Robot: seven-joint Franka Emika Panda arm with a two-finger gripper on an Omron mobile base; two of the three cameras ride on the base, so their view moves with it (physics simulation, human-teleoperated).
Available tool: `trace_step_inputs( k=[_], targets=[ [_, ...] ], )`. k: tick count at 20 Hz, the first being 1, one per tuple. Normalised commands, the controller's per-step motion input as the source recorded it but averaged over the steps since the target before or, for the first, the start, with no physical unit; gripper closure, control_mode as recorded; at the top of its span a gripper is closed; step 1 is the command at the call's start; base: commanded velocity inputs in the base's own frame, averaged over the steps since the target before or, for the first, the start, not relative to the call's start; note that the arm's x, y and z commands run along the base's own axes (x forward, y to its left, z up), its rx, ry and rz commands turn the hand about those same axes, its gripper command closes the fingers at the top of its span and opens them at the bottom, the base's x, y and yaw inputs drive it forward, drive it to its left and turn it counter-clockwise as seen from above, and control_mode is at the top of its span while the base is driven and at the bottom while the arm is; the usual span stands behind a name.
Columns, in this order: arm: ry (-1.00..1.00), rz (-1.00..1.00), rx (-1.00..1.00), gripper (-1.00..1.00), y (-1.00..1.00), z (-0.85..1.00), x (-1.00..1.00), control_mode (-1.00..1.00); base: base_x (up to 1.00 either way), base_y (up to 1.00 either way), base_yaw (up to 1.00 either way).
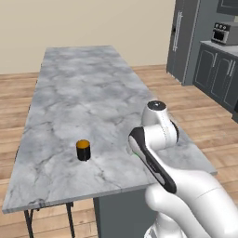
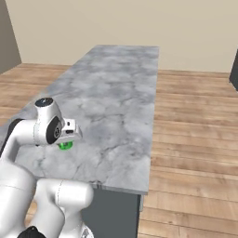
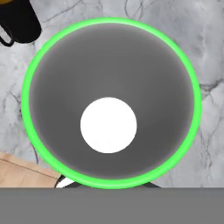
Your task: Clear the mugs and bowl far away from the sink.
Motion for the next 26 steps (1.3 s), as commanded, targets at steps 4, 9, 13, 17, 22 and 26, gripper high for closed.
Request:
trace_step_inputs(
  k=[4,9,13,17,22,26],
  targets=[
    [0.0,0.02,0.0,1.0,0.0,-0.32,0.29,-1.0,0.0,0.0,0.0],
    [0.0,0.01,0.0,1.0,0.0,-0.35,0.35,-1.0,0.0,0.0,0.0],
    [0.0,0.0,0.0,1.0,0.0,-0.29,0.31,-1.0,0.0,0.0,0.0],
    [0.0,0.0,0.0,1.0,0.0,-0.26,0.27,-1.0,0.0,0.0,0.0],
    [0.01,0.0,0.0,1.0,0.0,-0.16,0.22,-1.0,0.0,0.0,0.0],
    [0.04,0.0,0.01,1.0,0.0,-0.2,0.19,-1.0,0.0,0.0,0.0]
  ],
)
